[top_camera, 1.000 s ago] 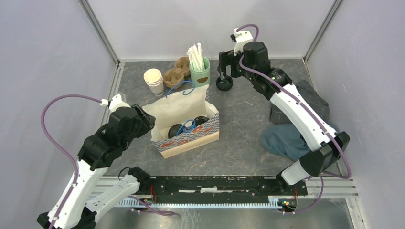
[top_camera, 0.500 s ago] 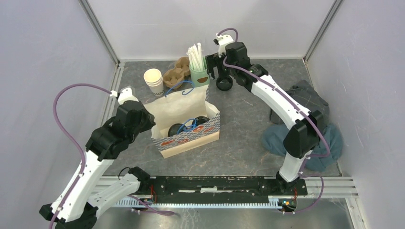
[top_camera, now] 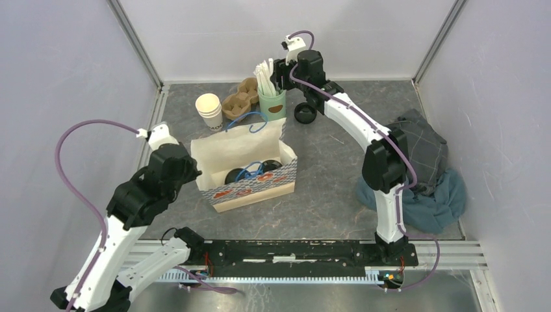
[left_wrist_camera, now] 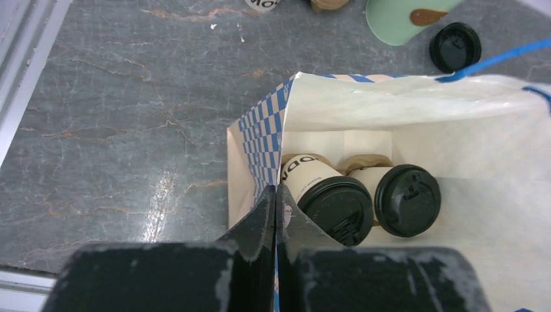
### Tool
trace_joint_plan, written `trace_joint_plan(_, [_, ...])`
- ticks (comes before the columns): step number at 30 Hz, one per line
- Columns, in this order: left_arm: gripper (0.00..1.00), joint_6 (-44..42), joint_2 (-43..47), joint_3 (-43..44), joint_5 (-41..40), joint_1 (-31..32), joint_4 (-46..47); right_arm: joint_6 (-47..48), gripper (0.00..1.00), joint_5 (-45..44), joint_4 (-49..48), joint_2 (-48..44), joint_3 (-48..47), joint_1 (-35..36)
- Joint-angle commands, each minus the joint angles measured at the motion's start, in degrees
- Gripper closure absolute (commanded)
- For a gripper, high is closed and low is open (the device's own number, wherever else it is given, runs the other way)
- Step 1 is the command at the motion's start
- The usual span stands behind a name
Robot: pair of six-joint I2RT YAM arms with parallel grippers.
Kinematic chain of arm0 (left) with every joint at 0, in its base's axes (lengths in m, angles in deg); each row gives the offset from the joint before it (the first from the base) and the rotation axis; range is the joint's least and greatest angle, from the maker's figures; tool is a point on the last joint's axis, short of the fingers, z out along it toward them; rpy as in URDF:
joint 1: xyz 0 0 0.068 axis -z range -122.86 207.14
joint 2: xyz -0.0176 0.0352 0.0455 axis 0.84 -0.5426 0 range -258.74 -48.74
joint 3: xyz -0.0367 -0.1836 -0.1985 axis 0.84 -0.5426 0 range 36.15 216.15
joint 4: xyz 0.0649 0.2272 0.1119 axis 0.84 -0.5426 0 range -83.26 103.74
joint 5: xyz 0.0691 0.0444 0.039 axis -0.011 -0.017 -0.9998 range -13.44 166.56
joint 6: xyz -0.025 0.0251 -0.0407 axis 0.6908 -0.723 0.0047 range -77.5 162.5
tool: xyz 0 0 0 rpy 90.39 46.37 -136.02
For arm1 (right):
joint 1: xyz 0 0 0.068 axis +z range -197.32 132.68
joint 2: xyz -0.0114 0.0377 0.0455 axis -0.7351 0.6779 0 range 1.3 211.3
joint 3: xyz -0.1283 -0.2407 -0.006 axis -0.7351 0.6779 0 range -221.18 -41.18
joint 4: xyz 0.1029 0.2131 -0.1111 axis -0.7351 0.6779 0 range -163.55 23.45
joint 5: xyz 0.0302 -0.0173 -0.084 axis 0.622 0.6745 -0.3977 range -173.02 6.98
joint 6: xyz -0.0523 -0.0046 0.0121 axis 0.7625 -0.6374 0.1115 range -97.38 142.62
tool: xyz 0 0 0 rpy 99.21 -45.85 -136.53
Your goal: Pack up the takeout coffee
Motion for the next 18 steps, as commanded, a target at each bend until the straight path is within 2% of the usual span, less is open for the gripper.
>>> trace_joint_plan(1, [0.98, 0.43, 2.65, 0.24, -4.11, 0.16, -1.15, -3.92, 0.41, 5.71, -9.27, 3.57, -4.23, -1.88])
trace_joint_plan(8, [0.98, 0.97, 1.93, -0.59, -4.78, 0.18, -1.52, -6.94, 0.48, 10.36, -14.84, 7.57, -4.69, -4.28])
trace_joint_plan(18, [0.98, 1.67, 1.19, -0.53, -4.61, 0.16, -2.57, -9.58, 0.51, 13.01, -19.98, 11.62, -5.02, -5.31])
